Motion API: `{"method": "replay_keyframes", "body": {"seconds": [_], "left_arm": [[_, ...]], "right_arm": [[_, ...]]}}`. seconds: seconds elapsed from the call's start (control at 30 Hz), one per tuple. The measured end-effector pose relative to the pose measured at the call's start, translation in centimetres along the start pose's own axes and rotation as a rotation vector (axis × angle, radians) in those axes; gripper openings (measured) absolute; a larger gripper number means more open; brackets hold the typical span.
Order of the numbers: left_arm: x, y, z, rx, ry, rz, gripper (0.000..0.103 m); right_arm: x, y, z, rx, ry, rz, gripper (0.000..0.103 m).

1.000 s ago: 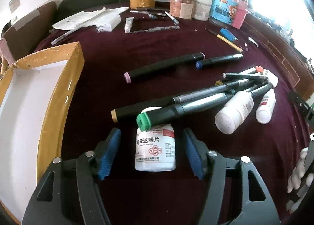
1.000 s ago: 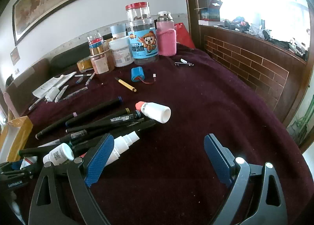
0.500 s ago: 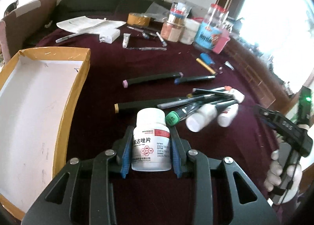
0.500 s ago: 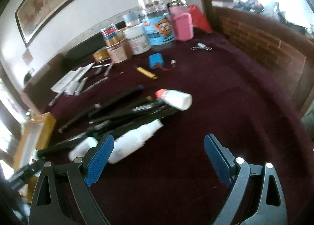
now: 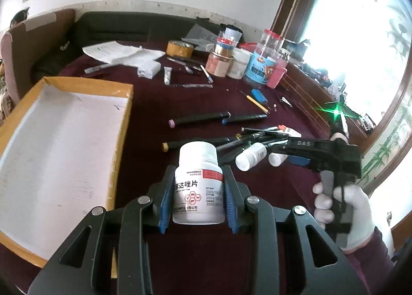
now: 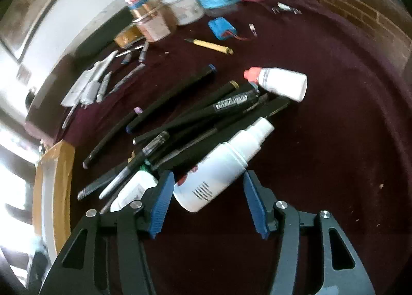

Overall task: Organize rigid objects
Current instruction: 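Grasp the white spray bottle with the right tool while the left holds the medicine bottle, then carry both bottles over the cardboard tray and open both tools to release them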

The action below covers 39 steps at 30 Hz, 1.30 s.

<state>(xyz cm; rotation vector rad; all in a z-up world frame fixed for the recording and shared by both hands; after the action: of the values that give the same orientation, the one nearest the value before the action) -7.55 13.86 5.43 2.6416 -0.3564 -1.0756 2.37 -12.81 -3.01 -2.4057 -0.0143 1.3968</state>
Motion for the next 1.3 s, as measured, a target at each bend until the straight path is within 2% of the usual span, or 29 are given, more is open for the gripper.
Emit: {"method": "replay_keyframes", "body": {"seconds": [0.1, 0.3, 0.4, 0.53, 0.77, 0.93, 1.07, 1.2, 1.3], "left_arm": [[-0.8, -0.5, -0.3, -0.007, 0.015, 0.000, 0.032], [-1.4, -2.4, -1.0, -0.057, 0.013, 0.017, 0.032], [-1.7, -3.8, -1.7, -0.084, 0.015, 0.014, 0.032], [-1.9, -5.9, -2.9, -0.096, 0.033, -0.033, 0.032], [-2.1, -9.7, -3.8, -0.161, 0.045, -0.068, 0.032], [-1.4, -11.4, -3.9, -0.182, 0.032, -0.086, 0.032], [-0.7, -12.4, -4.6, -0.184, 0.026, -0.104, 0.032], [1.2, -13.3, -6.1, -0.196, 0.002, -0.115, 0.032], [3.4, -14.3, -7.1, -0.227, -0.043, -0.106, 0.032]], "right_arm": [[0.5, -0.2, -0.1, 0.013, 0.000, 0.028, 0.048], [-0.5, 0.3, 0.5, 0.004, 0.002, -0.004, 0.030], [-1.9, 0.6, 1.3, -0.001, 0.004, -0.045, 0.029], [-4.3, -0.2, 1.8, -0.020, 0.021, -0.108, 0.027], [-6.9, -5.4, 1.4, -0.124, 0.059, -0.205, 0.027], [-6.7, -10.0, 1.8, -0.220, 0.046, -0.253, 0.027], [-7.0, -14.0, 2.1, -0.279, 0.039, -0.329, 0.027], [-6.7, -18.4, 2.0, -0.324, 0.025, -0.387, 0.027], [-5.0, -21.9, 1.5, -0.339, 0.004, -0.408, 0.027]]}}
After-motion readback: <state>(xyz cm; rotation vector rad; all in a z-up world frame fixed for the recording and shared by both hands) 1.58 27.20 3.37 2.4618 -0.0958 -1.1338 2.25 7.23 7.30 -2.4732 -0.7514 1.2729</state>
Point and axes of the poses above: each gripper's, at about its wrist camera, not at the fingertips, and x roughly the way its jaws point, y to its right, z to its underside, the point moved 6 cm from there along x, roughly the way its jaws point, and after that the axes turned 5 degrees about -x, right-handed, at the moved point
